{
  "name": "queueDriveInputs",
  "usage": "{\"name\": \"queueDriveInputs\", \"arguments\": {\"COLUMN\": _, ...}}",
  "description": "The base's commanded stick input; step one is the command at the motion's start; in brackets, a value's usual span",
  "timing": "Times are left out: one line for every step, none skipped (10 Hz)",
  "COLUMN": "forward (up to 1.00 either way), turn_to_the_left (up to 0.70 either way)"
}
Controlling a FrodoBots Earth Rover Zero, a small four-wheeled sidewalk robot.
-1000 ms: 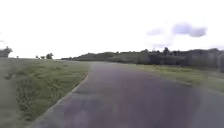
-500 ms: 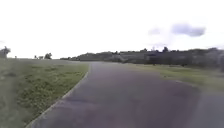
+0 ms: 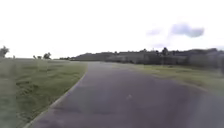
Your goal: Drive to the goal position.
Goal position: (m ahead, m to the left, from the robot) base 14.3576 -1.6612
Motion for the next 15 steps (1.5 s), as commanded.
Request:
{"name": "queueDriveInputs", "arguments": {"forward": 0.70, "turn_to_the_left": 0.35}}
{"name": "queueDriveInputs", "arguments": {"forward": 0.70, "turn_to_the_left": 0.35}}
{"name": "queueDriveInputs", "arguments": {"forward": 0.70, "turn_to_the_left": 0.33}}
{"name": "queueDriveInputs", "arguments": {"forward": 0.70, "turn_to_the_left": 0.28}}
{"name": "queueDriveInputs", "arguments": {"forward": 0.70, "turn_to_the_left": 0.09}}
{"name": "queueDriveInputs", "arguments": {"forward": 0.70, "turn_to_the_left": 0.00}}
{"name": "queueDriveInputs", "arguments": {"forward": 0.70, "turn_to_the_left": 0.00}}
{"name": "queueDriveInputs", "arguments": {"forward": 0.70, "turn_to_the_left": 0.00}}
{"name": "queueDriveInputs", "arguments": {"forward": 0.70, "turn_to_the_left": 0.00}}
{"name": "queueDriveInputs", "arguments": {"forward": 0.70, "turn_to_the_left": 0.00}}
{"name": "queueDriveInputs", "arguments": {"forward": 0.70, "turn_to_the_left": 0.00}}
{"name": "queueDriveInputs", "arguments": {"forward": 0.70, "turn_to_the_left": 0.00}}
{"name": "queueDriveInputs", "arguments": {"forward": 0.70, "turn_to_the_left": 0.00}}
{"name": "queueDriveInputs", "arguments": {"forward": 0.70, "turn_to_the_left": 0.00}}
{"name": "queueDriveInputs", "arguments": {"forward": 0.70, "turn_to_the_left": 0.00}}
